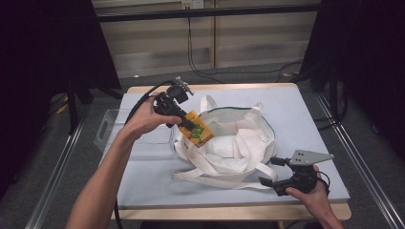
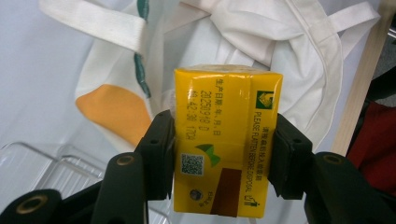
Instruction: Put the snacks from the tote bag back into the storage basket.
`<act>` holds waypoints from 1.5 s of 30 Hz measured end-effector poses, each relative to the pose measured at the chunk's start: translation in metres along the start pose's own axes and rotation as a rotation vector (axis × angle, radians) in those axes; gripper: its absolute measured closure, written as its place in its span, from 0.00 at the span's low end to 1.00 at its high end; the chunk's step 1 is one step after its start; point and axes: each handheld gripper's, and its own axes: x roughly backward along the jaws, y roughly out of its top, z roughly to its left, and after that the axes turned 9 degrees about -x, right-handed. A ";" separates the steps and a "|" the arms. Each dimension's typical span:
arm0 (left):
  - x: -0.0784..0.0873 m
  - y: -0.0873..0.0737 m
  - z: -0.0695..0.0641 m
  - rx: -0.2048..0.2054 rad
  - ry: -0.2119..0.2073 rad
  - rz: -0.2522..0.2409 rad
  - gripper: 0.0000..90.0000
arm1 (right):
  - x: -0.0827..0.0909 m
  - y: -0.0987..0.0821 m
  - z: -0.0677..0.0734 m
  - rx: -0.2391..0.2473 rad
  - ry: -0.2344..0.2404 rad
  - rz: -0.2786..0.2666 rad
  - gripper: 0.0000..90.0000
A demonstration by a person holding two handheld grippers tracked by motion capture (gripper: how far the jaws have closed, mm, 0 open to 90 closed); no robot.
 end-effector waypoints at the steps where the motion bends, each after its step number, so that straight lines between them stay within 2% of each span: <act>1: 0.003 0.000 0.002 -0.025 -0.001 0.015 0.55 | 0.000 0.000 0.000 0.004 0.001 0.001 0.18; 2: 0.006 -0.002 -0.001 -0.002 0.007 -0.007 0.55 | 0.000 0.000 0.000 0.003 0.002 0.002 0.17; 3: 0.010 -0.002 0.000 -0.036 0.007 0.012 0.55 | 0.000 -0.001 0.000 0.005 0.002 0.002 0.17; 6: 0.019 -0.005 0.001 -0.055 0.015 0.018 0.55 | 0.000 -0.001 0.000 0.005 0.006 0.001 0.17; 7: 0.021 -0.007 0.000 -0.037 0.009 0.008 0.56 | 0.000 -0.001 0.000 0.004 0.007 0.000 0.17; 8: 0.022 -0.008 0.002 -0.048 0.015 0.008 0.56 | 0.001 -0.001 0.000 0.005 0.008 -0.002 0.17; 11: 0.027 -0.012 0.005 -0.042 -0.009 0.029 0.56 | 0.000 -0.001 -0.001 -0.003 0.011 -0.002 0.17; 12: 0.028 -0.013 0.008 -0.076 -0.015 0.052 0.56 | 0.000 -0.001 -0.002 -0.003 0.012 -0.004 0.17; 13: 0.029 -0.014 0.008 -0.049 -0.018 0.036 0.56 | 0.000 -0.001 -0.002 -0.007 0.012 -0.004 0.17; 14: 0.030 -0.015 0.010 -0.060 -0.012 0.033 0.56 | 0.000 -0.001 -0.003 -0.011 0.012 -0.006 0.17; 15: 0.032 -0.017 0.011 -0.056 -0.025 0.039 0.56 | 0.000 -0.001 -0.004 -0.014 0.014 -0.007 0.17; 16: 0.033 -0.018 0.012 -0.075 -0.021 0.032 0.56 | 0.000 -0.001 -0.004 -0.016 0.017 -0.010 0.17; 17: 0.036 -0.018 0.013 -0.054 -0.029 0.038 0.56 | 0.000 -0.001 -0.004 -0.020 0.016 -0.009 0.17; 20: 0.047 -0.020 0.013 -0.062 -0.021 0.026 0.56 | -0.001 -0.001 -0.005 -0.015 0.017 -0.005 0.17; 22: 0.051 -0.022 0.013 -0.049 -0.023 0.025 0.56 | -0.001 -0.001 -0.005 -0.009 0.018 -0.004 0.17; 23: 0.054 -0.023 0.013 -0.054 -0.031 0.018 0.56 | -0.001 -0.001 -0.005 -0.009 0.018 -0.005 0.17; 24: 0.057 -0.025 0.013 -0.070 -0.018 0.026 0.56 | -0.001 0.000 -0.005 -0.011 0.021 -0.005 0.17; 26: 0.063 -0.027 0.014 -0.056 -0.022 0.003 0.56 | -0.002 0.000 -0.004 -0.009 0.023 -0.005 0.17; 30: 0.075 -0.034 0.015 -0.055 0.024 -0.003 0.56 | -0.003 0.000 -0.003 -0.003 0.025 -0.002 0.17; 32: 0.077 -0.037 0.017 -0.072 0.035 0.005 0.56 | -0.002 0.001 -0.001 0.002 0.026 -0.003 0.17; 35: 0.077 -0.041 0.020 -0.072 0.058 0.047 0.56 | -0.002 0.000 0.000 0.002 0.023 0.003 0.17; 37: 0.077 -0.044 0.024 -0.066 0.073 0.045 0.56 | -0.001 -0.001 0.001 0.004 0.020 0.002 0.17; 39: 0.077 -0.047 0.028 -0.057 0.093 0.069 0.56 | 0.000 -0.001 0.001 0.006 0.018 0.002 0.17; 42: 0.075 -0.053 0.035 -0.069 0.114 0.105 0.56 | 0.000 -0.001 0.000 0.006 0.018 0.000 0.17; 45: 0.072 -0.058 0.042 -0.042 0.146 0.115 0.56 | 0.000 -0.002 0.001 0.001 0.020 0.004 0.16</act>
